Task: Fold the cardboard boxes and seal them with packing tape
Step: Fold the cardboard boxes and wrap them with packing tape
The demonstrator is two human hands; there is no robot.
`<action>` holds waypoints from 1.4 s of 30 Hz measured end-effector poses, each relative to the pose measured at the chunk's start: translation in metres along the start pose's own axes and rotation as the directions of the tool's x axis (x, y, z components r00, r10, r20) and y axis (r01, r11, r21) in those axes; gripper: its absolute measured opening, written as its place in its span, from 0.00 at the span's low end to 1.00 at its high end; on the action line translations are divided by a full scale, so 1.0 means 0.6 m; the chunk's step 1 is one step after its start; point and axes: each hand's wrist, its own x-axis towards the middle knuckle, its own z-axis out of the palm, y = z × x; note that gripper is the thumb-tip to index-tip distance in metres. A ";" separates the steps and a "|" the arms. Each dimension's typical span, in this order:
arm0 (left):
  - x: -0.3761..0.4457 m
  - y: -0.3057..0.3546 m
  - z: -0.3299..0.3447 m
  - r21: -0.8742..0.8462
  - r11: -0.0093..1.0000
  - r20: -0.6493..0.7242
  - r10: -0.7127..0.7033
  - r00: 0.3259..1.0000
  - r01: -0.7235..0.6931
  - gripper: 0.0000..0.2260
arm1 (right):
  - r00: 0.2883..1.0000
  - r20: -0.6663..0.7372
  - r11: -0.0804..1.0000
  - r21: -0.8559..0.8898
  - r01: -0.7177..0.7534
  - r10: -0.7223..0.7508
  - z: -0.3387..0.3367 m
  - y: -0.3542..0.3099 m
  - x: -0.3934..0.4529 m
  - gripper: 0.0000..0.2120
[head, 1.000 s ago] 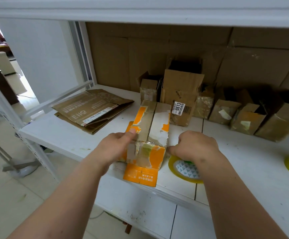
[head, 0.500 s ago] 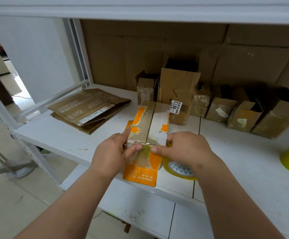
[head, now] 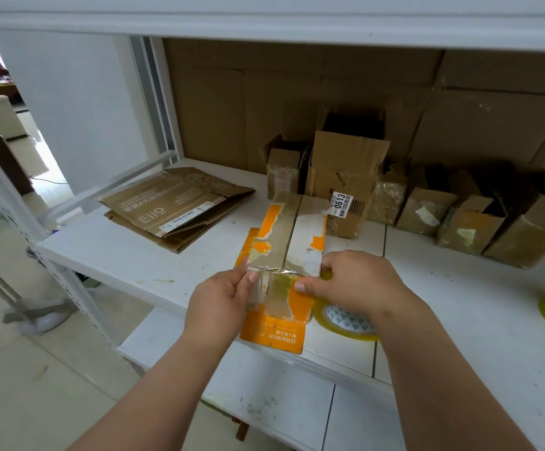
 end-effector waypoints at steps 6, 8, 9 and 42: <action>-0.020 0.021 0.025 0.109 0.994 -0.072 -0.026 0.997 0.034 0.22 | 0.994 -0.092 0.994 -0.083 -0.073 0.065 0.011 -0.021 -0.014 0.29; -0.021 0.024 0.027 0.081 0.994 -0.006 -0.075 0.997 0.075 0.27 | 0.992 -0.101 0.993 -0.089 -0.082 0.073 0.008 -0.026 -0.018 0.29; -0.022 0.026 0.026 0.054 0.994 0.037 -0.097 0.995 0.095 0.30 | 0.992 -0.097 0.993 -0.089 -0.083 0.075 0.006 -0.028 -0.020 0.29; 0.055 -0.018 -0.055 0.035 0.999 0.231 0.027 0.973 -0.036 0.52 | 0.997 0.072 0.717 0.697 -0.029 -0.030 0.014 -0.035 -0.059 0.20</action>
